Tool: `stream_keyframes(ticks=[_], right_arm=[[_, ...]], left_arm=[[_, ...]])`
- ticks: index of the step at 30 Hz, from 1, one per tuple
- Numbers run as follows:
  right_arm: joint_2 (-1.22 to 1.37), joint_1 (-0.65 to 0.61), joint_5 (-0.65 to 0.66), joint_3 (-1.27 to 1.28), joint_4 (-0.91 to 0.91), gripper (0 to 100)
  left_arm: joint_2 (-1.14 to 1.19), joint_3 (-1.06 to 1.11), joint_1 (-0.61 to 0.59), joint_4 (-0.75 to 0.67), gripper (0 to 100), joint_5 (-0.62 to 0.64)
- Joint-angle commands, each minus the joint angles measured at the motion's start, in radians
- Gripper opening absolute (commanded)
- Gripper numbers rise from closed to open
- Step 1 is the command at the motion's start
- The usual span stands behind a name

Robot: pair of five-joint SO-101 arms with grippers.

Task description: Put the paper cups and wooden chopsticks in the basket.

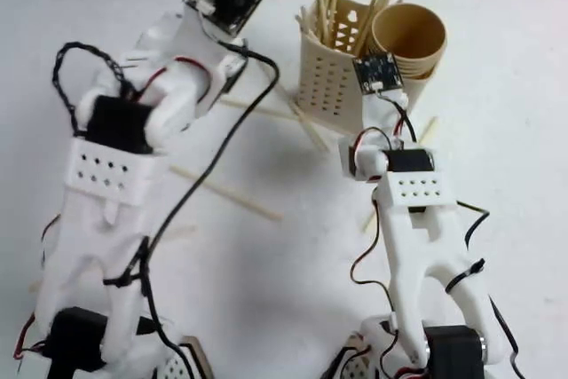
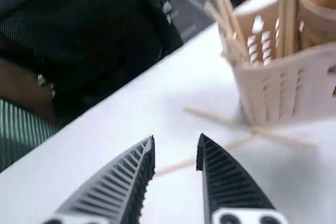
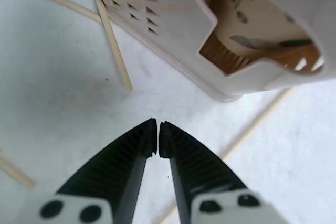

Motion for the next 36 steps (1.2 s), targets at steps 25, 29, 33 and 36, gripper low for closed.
stream_keyframes(ticks=[25,29,33,36], right_arm=[[-0.091,0.134,-0.083,0.006,-0.013,2.1],[-0.091,0.134,-0.081,0.006,-0.015,2.1],[-0.091,0.134,-0.081,0.006,-0.015,2.1],[-0.093,0.134,-0.081,0.006,-0.015,2.1]], left_arm=[[-0.166,0.192,-0.231,0.588,14,-0.463],[-0.334,0.46,-0.231,0.471,15,-0.474],[-0.461,0.701,-0.231,0.348,20,-0.474],[-0.486,0.833,-0.231,0.279,21,-0.474]])
